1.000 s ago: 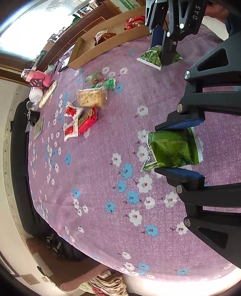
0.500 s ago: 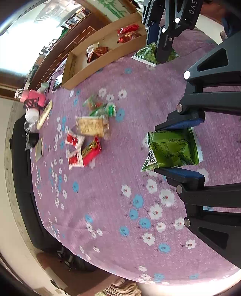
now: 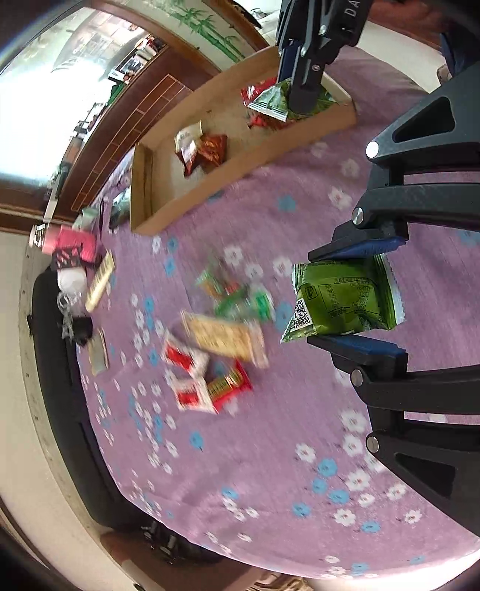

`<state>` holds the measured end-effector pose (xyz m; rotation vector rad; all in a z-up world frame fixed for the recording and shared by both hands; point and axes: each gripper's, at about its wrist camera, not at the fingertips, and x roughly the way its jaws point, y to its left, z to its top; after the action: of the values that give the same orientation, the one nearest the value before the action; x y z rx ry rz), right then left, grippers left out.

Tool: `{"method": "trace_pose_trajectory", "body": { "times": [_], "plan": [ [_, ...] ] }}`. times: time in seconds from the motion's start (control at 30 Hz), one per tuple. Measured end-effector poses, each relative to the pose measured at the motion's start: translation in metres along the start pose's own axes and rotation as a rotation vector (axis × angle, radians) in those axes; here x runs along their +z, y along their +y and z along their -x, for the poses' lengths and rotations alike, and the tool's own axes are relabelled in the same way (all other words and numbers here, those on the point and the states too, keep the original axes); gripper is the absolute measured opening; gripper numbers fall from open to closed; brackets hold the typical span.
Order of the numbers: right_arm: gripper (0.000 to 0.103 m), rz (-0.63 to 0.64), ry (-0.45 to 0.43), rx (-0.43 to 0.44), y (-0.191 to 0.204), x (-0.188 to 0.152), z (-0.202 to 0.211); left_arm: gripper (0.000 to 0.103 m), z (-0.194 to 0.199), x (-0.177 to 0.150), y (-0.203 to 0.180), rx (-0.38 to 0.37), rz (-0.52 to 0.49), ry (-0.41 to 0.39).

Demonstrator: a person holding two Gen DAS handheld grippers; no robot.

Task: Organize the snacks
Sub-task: 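Carry both green bags over the cardboard tray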

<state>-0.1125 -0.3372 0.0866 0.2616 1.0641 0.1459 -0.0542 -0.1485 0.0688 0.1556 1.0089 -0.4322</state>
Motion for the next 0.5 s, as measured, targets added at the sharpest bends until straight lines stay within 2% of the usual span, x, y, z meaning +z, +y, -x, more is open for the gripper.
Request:
{"method": "trace_pose_trajectory", "body": {
  "times": [0.3,0.5],
  "plan": [
    [0.028,-0.114,-0.059,-0.032,-0.071,0.013,0.031,0.038,-0.006,0.041,-0.067,-0.079,-0.064,-0.019],
    [0.028,-0.174,-0.062,-0.069,-0.114,0.021,0.034,0.038,-0.017,0.065,-0.120,-0.144,-0.138,-0.010]
  ]
}}
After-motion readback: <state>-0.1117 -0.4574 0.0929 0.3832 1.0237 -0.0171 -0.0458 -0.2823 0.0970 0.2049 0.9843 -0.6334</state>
